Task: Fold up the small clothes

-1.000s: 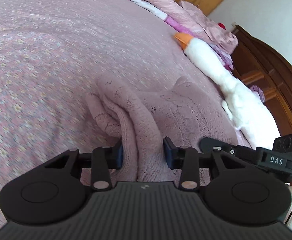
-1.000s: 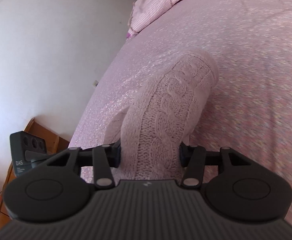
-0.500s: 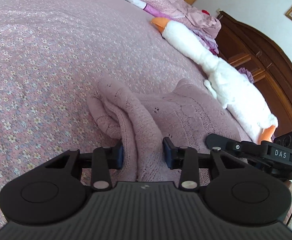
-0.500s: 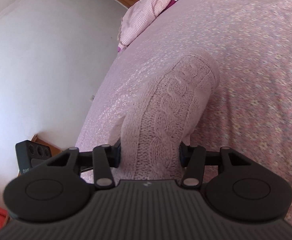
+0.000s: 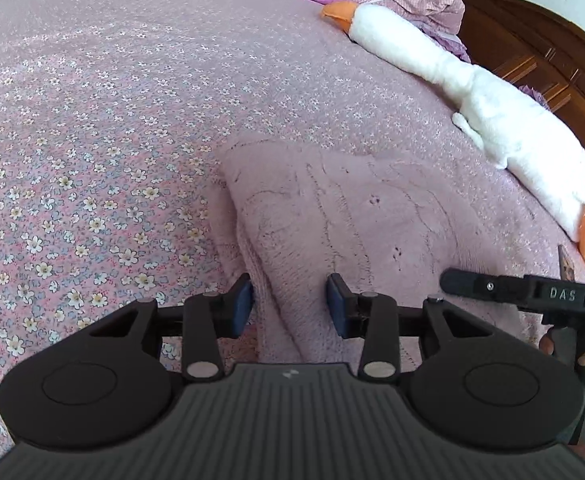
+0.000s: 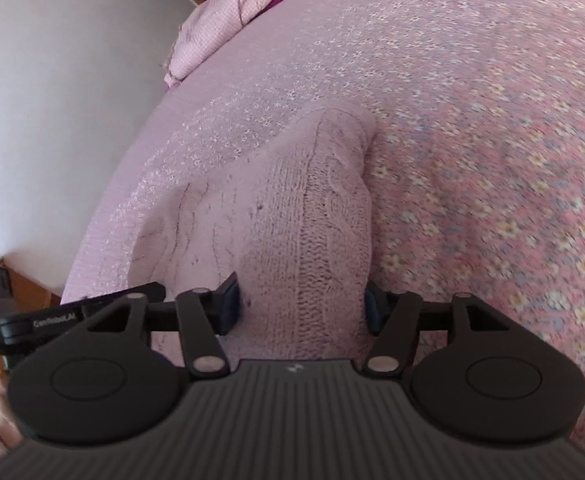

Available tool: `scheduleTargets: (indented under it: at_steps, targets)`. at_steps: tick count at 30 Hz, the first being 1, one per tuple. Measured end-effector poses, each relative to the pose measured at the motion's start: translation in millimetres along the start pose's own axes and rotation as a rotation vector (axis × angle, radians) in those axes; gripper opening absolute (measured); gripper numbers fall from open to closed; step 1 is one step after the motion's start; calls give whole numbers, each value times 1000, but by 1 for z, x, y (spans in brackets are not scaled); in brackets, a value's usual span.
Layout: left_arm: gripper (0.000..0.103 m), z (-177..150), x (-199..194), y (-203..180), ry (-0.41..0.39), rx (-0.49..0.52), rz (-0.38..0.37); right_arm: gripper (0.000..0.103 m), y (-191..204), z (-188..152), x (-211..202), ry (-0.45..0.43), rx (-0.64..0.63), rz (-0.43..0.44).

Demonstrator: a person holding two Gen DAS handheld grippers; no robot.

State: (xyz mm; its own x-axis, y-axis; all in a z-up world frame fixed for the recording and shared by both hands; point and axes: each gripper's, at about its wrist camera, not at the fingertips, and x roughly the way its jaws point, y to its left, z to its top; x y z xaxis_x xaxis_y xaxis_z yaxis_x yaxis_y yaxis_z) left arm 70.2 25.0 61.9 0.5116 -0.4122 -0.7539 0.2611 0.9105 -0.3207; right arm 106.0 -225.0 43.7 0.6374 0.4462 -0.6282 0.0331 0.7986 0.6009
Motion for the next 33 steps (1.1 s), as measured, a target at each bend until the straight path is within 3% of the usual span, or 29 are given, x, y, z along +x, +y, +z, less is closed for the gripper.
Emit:
scheduleTargets:
  at_steps: [6,12,20,25,33]
  targets:
    - [45,1,-8,-13,-3,37,36,63,1,-9,-25,-32,-21,-32]
    - [63,-14,-30,-30,-17,86,103,63,12,-19,-51,-80,-125,-71]
    - [78,-38,-26,-23,-28,78,193,62,27,-47,-38,-90,-220,-130]
    - [81,-39,-27,-13,-34,29,199,62,27,-54,-38,-116,-216,-137]
    - [89,-51,-46,-30,-45,28,239,64,29,-66,-54,-159,-152,-164]
